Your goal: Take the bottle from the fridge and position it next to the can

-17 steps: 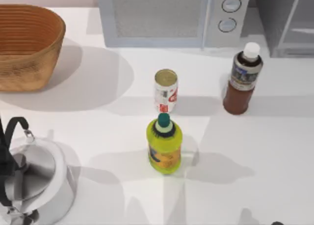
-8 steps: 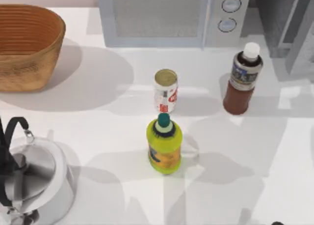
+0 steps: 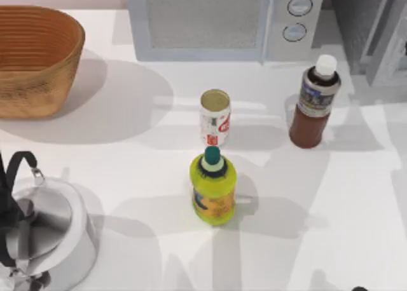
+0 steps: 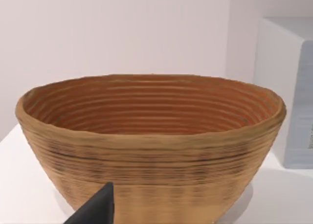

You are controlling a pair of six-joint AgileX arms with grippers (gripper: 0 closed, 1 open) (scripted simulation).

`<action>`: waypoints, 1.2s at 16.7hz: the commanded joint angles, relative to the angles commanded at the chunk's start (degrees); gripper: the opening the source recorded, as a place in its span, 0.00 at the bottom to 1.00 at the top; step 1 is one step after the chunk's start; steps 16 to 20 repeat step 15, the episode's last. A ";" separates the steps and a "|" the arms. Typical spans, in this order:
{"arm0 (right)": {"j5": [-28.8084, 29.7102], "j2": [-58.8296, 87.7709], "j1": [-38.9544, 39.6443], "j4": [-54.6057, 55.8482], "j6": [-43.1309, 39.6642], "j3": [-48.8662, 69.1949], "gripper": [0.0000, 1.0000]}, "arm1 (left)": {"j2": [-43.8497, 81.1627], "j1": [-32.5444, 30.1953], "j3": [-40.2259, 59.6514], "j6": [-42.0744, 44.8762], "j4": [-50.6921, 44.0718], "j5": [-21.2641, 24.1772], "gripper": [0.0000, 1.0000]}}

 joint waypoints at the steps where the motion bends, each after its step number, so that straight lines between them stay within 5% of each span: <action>1: 0.01 0.11 -0.01 -0.01 0.01 0.14 1.00 | 0.00 0.00 0.00 0.00 0.00 0.00 1.00; 13: 0.36 19.70 0.08 -4.97 0.17 24.67 1.00 | 0.00 0.00 0.00 0.00 0.00 0.00 1.00; 20: 0.38 20.65 0.09 -5.25 0.16 25.90 1.00 | 0.00 0.00 0.00 0.00 0.00 0.00 1.00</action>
